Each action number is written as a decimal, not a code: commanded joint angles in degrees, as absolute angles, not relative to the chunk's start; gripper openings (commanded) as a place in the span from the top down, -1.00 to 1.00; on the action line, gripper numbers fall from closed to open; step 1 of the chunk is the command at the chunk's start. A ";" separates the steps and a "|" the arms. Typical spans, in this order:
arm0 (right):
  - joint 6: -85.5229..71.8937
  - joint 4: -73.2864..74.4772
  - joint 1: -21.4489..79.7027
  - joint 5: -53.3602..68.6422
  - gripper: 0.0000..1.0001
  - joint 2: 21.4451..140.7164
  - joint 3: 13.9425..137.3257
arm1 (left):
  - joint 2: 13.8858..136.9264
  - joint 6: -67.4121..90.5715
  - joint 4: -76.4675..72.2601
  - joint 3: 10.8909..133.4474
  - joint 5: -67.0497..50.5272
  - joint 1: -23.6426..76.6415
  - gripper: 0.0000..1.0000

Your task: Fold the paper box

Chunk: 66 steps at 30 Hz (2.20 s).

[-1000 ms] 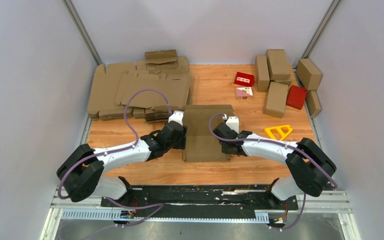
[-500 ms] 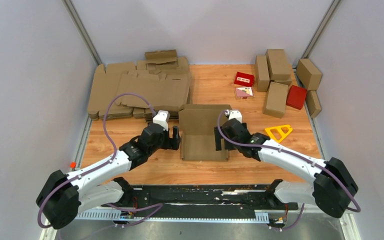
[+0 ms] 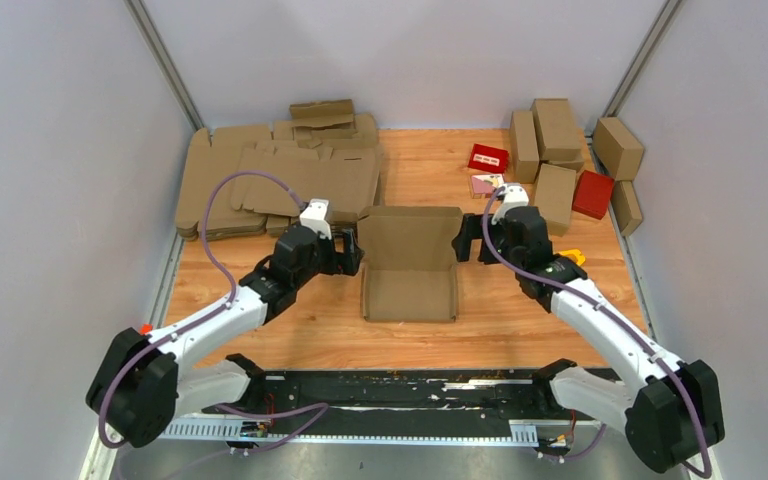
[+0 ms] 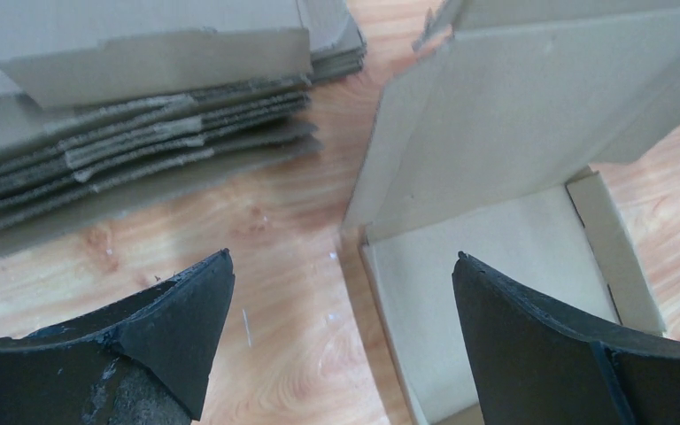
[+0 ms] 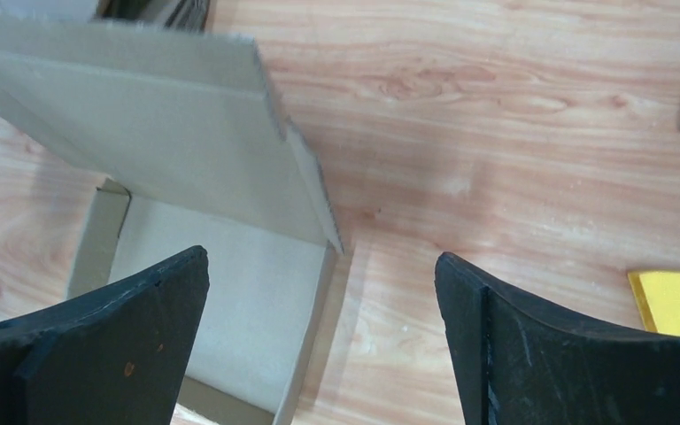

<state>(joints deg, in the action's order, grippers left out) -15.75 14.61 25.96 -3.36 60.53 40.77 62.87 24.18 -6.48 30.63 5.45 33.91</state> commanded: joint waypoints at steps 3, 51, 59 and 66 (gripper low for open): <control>-12.62 7.37 19.74 7.54 -0.99 62.15 44.47 | 65.90 21.16 -13.23 35.64 1.45 31.47 -0.99; -12.35 14.89 24.25 9.59 0.70 75.96 56.35 | 78.17 23.53 -7.59 48.23 -7.38 31.98 0.70; -11.25 14.04 24.61 7.50 0.77 75.38 55.25 | 77.27 22.73 -3.98 48.24 -1.41 32.29 0.54; -9.93 13.89 24.56 7.45 0.80 74.80 54.80 | 77.63 21.68 -1.70 49.33 2.55 32.35 0.21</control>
